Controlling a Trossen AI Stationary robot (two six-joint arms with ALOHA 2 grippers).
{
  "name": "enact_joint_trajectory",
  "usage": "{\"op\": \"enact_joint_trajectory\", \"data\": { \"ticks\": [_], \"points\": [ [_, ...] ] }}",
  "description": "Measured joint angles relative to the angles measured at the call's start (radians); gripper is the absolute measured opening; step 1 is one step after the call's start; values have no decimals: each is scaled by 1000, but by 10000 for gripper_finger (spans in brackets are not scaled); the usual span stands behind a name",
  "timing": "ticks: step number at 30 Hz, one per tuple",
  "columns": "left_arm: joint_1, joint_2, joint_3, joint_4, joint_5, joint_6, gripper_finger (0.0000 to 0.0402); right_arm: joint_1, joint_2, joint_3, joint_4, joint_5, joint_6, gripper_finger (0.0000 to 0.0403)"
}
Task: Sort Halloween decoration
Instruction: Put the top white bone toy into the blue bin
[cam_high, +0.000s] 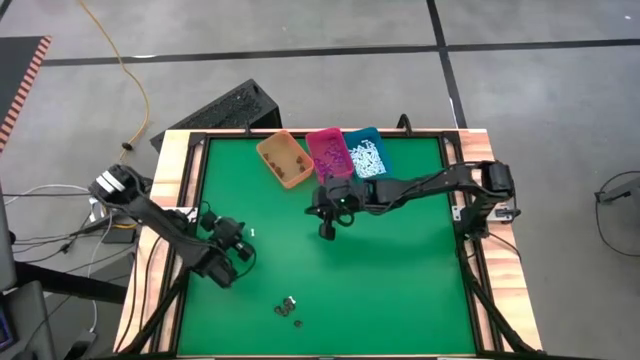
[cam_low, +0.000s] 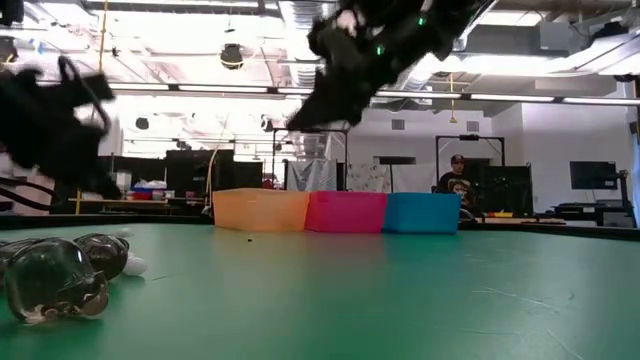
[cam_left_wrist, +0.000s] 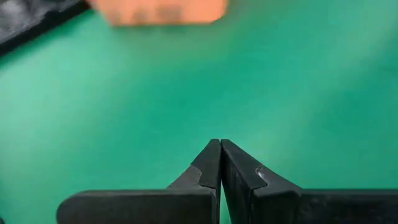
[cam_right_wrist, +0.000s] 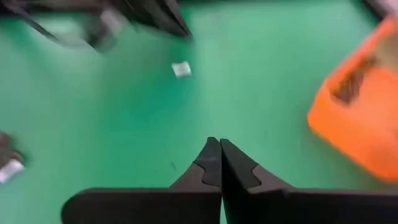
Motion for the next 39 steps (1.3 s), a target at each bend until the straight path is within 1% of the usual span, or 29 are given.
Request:
{"op": "enact_joint_trajectory", "data": {
  "ticks": [3, 5, 7, 9, 12, 15, 20, 21, 23, 25, 27, 30, 32, 34, 36, 38, 39],
  "points": [
    [12, 101, -49, 6, 11, -134, 0, 20, -46, 1, -2, 0, -20, 16],
    [9, 172, -60, 42, 27, -173, 0, 30, -79, 0, 0, 2, -30, 17],
    [0, 233, -60, 101, 18, -179, 0, 39, -114, 1, -8, 7, -33, 30],
    [-1, 294, -56, 181, -6, -153, 0, 47, -142, 1, -8, 16, -33, 44],
    [17, 370, -55, 278, -44, -149, 0, 63, -180, 1, -7, 31, -34, 49],
    [24, 418, -57, 337, -90, -164, 0, 86, -209, 1, -9, 31, -34, 43],
    [22, 407, -51, 431, -146, -160, 0, 132, -230, 1, -9, 30, -48, 26],
    [17, 405, -44, 487, -165, -133, 0, 139, -231, 1, -9, 32, -54, 23],
    [9, 401, -16, 640, -192, -16, 0, 148, -231, 1, -9, 48, -60, 22],
    [8, 399, 0, 780, -187, 160, 0, 152, -231, 1, -9, 64, -63, 25],
    [9, 399, 12, 929, -179, 366, 0, 151, -231, 1, -10, 72, -63, 33],
    [18, 396, 32, 1110, -195, 629, 0, 151, -231, 1, -12, 80, -63, 40],
    [32, 371, 46, 1141, -201, 738, 0, 152, -231, 1, -31, 78, -57, 40],
    [46, 341, 55, 1123, -199, 795, 0, 167, -232, -2, -63, 56, -45, 39],
    [49, 285, 54, 1092, -214, 831, 0, 206, -234, -43, -59, 55, -12, 37],
    [48, 216, 55, 1047, -238, 846, 0, 270, -234, -107, -49, 85, 48, 32],
    [43, 175, 54, 1012, -257, 850, 0, 305, -232, -145, -26, 124, 87, 29]
  ]
}}
